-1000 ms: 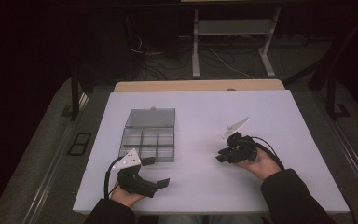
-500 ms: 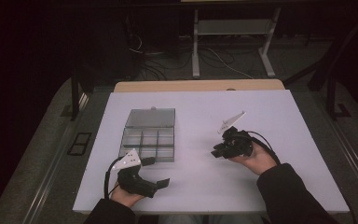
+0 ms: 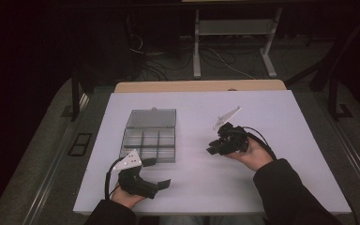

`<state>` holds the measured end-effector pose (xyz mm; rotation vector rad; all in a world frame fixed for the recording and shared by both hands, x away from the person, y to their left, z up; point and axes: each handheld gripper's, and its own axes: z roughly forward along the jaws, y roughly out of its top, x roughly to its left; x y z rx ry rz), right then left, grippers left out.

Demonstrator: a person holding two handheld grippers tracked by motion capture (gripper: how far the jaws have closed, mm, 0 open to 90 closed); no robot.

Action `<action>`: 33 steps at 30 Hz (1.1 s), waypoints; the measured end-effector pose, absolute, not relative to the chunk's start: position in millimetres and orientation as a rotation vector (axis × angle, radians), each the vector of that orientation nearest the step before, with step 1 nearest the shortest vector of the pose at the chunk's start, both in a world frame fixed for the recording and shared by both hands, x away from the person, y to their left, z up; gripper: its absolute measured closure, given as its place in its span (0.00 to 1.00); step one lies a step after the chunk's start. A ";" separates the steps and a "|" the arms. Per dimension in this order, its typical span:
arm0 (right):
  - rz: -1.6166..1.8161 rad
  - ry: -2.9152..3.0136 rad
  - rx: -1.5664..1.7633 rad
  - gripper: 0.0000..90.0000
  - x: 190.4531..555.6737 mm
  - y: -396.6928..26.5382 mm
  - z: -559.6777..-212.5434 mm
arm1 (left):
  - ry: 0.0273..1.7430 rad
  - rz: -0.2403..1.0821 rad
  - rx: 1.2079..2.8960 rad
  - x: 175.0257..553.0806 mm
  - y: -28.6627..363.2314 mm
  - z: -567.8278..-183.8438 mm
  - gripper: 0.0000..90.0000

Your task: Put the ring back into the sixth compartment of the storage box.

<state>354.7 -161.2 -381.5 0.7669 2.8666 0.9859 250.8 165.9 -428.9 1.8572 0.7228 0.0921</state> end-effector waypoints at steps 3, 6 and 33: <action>0.994 2.864 0.765 0.79 357.5 -158.6 -378.4 | 0.723 0.092 1.858 250.8 165.9 -428.9 0.00; 0.996 2.863 0.767 0.79 360.3 -155.6 -375.3 | 0.723 0.092 1.857 250.8 165.9 -428.9 0.00; 1.034 2.870 0.689 0.79 386.5 -118.6 -355.2 | 0.714 0.088 1.856 250.9 166.1 -428.8 0.00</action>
